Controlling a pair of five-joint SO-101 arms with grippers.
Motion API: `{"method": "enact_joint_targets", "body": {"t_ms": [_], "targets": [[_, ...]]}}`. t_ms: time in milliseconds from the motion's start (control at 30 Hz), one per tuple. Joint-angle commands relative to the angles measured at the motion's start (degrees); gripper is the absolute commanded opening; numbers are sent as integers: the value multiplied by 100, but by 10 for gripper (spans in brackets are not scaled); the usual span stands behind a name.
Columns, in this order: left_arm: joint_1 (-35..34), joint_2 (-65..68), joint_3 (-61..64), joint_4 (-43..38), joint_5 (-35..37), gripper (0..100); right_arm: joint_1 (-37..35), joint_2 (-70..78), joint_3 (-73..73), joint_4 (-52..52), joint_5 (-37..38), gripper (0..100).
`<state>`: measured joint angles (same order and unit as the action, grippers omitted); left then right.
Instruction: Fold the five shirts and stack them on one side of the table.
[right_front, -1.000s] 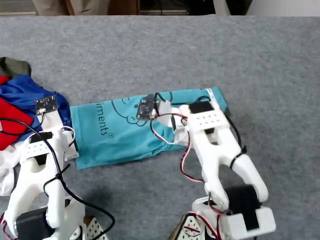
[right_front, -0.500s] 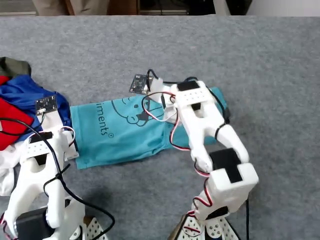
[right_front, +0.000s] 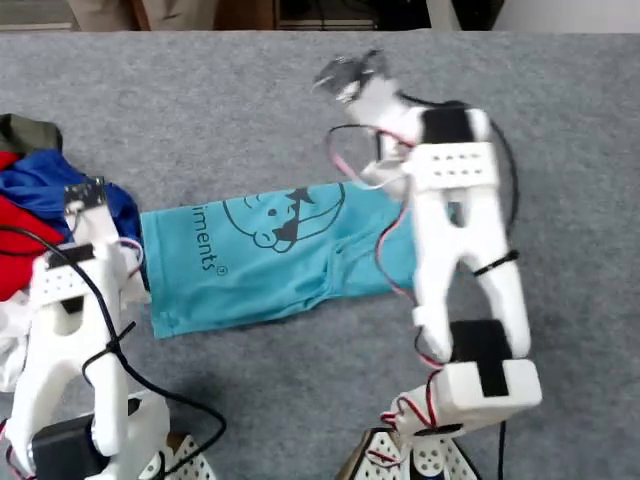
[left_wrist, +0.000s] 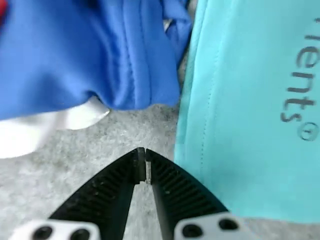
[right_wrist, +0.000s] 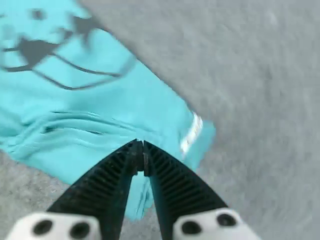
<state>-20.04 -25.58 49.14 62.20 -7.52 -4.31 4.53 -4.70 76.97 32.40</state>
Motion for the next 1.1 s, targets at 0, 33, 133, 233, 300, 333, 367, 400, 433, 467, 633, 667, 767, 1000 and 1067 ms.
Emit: {"method": "enact_joint_targets", "body": {"t_ms": [0, 33, 133, 233, 300, 333, 367, 400, 433, 467, 633, 667, 767, 1000, 1067], "targets": [[-9, 22, -1143, 853, 79, 22, 699, 268, 207, -712, -730, 5], [9, 66, -1345, 1037, 79, 24, 813, 444, 374, -1002, -879, 5], [79, 382, -1767, 1389, 290, 88, 998, 919, 673, -1723, -1108, 5], [167, 963, -2084, 1574, 527, 148, 1015, 1288, 690, -2066, -1266, 5], [211, 1358, -2330, 1776, 633, 153, 1015, 1481, 690, -2277, -1275, 5], [220, 1543, -2462, 1899, 659, 153, 1024, 1560, 699, -2365, -1257, 5], [220, 1719, -2602, 1996, 721, 153, 1024, 1631, 690, -2426, -1248, 5], [211, 1886, -2708, 2048, 774, 154, 1033, 1684, 681, -2479, -1248, 5], [211, 2044, -2769, 2048, 818, 155, 1033, 1719, 681, -2541, -1248, 5], [211, 2202, -2822, 2048, 870, 157, 1033, 1736, 681, -2576, -1257, 5], [220, 2914, -2910, 1802, 1020, 157, 1024, 1763, 681, -2593, -1248, 5], [220, 3029, -2901, 1714, 1002, 157, 1015, 1780, 681, -2611, -1240, 5], [220, 3301, -2892, 1468, 1029, 157, 989, 1789, 725, -2708, -1240, 5], [220, 3169, -2980, 1785, 1002, 157, 989, 1789, 725, -2708, -1240, 5], [220, 2958, -3130, 2127, 1002, 157, 998, 1789, 725, -2708, -1240, 5]]}}
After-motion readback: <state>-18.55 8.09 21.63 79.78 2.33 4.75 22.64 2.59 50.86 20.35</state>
